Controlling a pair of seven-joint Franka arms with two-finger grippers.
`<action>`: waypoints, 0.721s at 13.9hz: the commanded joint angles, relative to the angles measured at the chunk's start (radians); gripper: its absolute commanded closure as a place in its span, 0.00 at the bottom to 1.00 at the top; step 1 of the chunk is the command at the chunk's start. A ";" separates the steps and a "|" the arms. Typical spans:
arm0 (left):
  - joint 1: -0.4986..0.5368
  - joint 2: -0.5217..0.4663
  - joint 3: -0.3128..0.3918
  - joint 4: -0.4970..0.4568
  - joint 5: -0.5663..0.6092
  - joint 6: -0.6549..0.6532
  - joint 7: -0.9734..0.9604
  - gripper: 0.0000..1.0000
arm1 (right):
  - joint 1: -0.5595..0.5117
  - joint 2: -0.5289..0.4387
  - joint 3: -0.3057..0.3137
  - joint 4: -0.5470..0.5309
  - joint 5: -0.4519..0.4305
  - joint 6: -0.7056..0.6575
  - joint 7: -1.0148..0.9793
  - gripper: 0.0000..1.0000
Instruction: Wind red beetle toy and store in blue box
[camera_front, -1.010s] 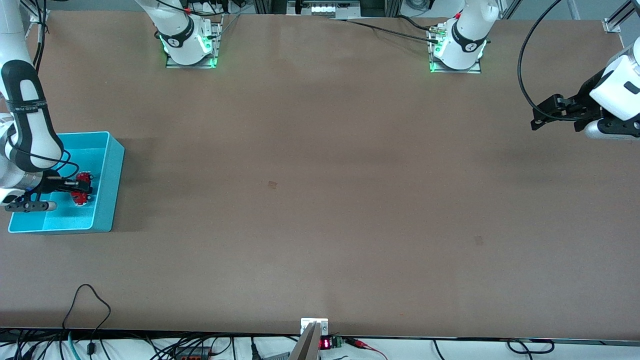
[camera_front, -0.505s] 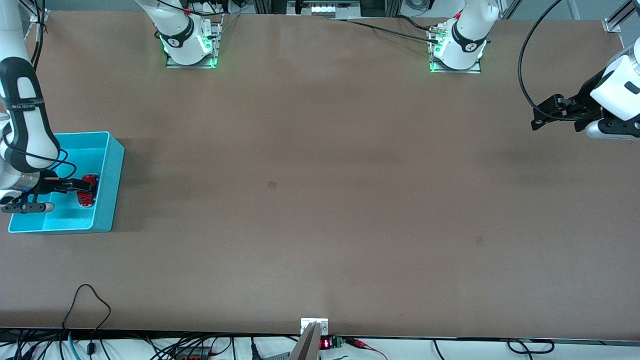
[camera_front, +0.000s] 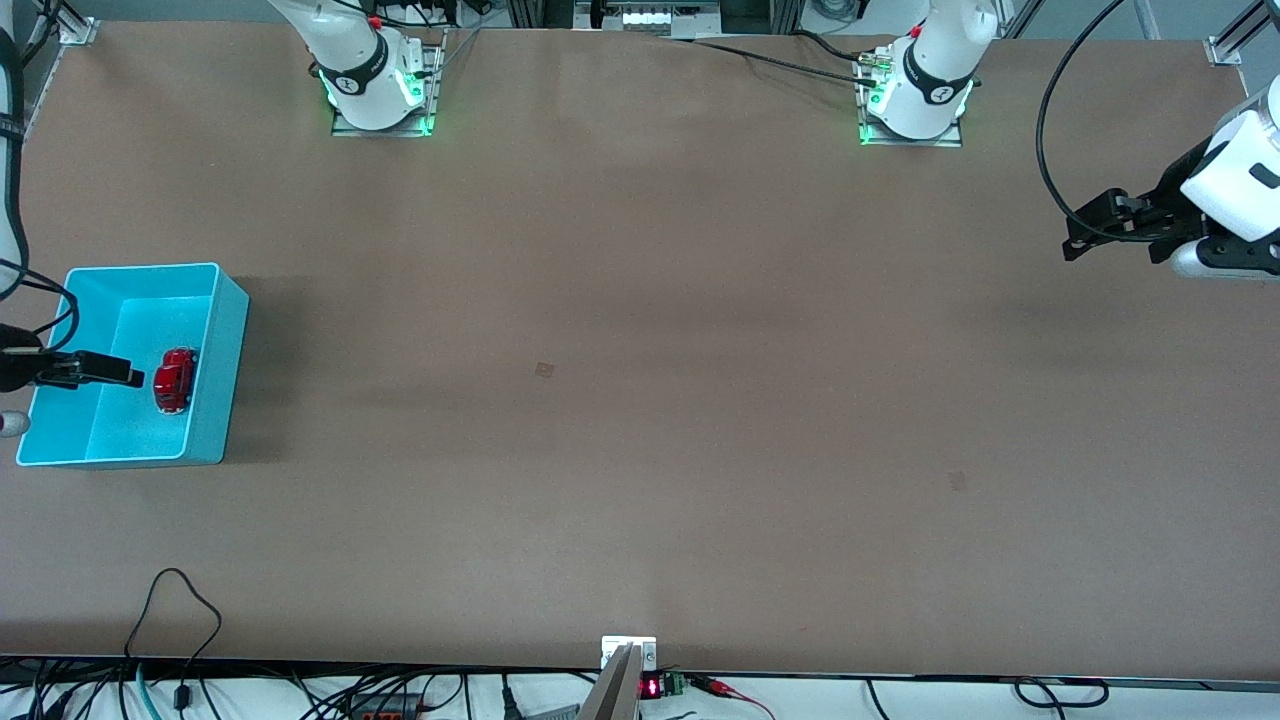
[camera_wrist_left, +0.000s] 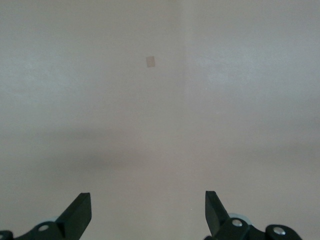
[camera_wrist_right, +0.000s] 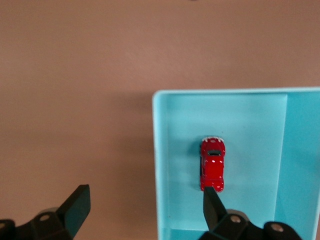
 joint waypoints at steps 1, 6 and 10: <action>0.006 0.014 -0.001 0.033 -0.017 -0.022 -0.006 0.00 | 0.041 0.023 -0.002 0.075 0.004 -0.025 0.029 0.00; 0.007 0.014 0.001 0.033 -0.017 -0.022 -0.005 0.00 | 0.136 -0.021 0.012 0.090 0.007 -0.028 0.174 0.00; 0.007 0.014 0.002 0.033 -0.017 -0.022 -0.005 0.00 | 0.202 -0.147 0.012 0.068 0.004 -0.198 0.348 0.00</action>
